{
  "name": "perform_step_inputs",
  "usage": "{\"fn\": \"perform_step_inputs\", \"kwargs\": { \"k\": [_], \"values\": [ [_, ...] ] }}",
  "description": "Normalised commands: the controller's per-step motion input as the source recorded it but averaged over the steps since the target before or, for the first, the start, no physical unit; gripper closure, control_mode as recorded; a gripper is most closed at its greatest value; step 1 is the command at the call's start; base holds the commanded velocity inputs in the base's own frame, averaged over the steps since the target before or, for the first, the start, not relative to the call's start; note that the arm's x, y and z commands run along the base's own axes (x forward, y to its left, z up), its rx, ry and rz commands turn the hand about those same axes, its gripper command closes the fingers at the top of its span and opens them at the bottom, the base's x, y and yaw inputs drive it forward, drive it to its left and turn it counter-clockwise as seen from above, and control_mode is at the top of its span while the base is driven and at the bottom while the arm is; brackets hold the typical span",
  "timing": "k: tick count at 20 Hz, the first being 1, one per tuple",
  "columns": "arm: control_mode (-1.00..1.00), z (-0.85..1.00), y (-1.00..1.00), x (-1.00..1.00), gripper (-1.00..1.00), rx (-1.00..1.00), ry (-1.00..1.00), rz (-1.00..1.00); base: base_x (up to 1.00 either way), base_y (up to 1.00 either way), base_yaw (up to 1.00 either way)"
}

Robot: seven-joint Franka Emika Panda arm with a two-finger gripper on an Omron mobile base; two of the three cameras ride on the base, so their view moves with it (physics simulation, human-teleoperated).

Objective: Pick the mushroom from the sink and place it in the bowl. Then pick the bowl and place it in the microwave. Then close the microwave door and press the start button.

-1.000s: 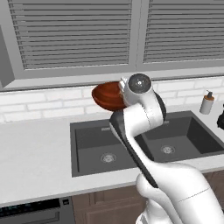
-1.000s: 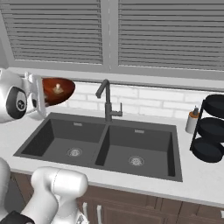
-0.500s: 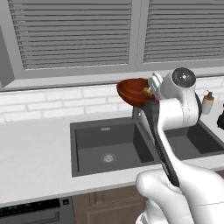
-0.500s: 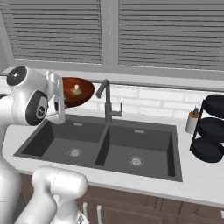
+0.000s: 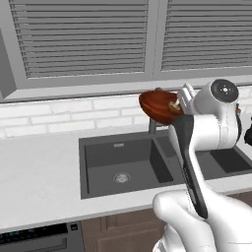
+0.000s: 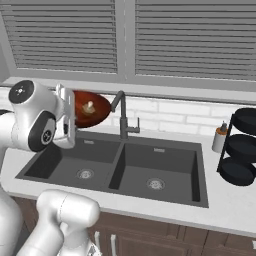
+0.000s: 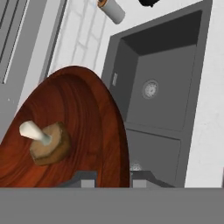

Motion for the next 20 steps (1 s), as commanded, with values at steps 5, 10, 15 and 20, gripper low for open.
{"fn": "perform_step_inputs", "kwargs": {
  "k": [5,10,15,20],
  "values": [
    [-1.00,0.00,-0.15,-0.27,1.00,0.00,0.00,-0.08,0.00,0.00,0.00],
    [1.00,0.00,-0.01,-0.02,1.00,0.00,0.00,-0.02,0.00,0.00,-0.01],
    [1.00,0.00,0.00,0.00,1.00,0.00,0.00,0.00,-0.36,0.07,-0.11],
    [1.00,0.00,0.00,0.00,1.00,0.00,0.00,0.00,-0.73,0.12,-0.59]
  ]
}}
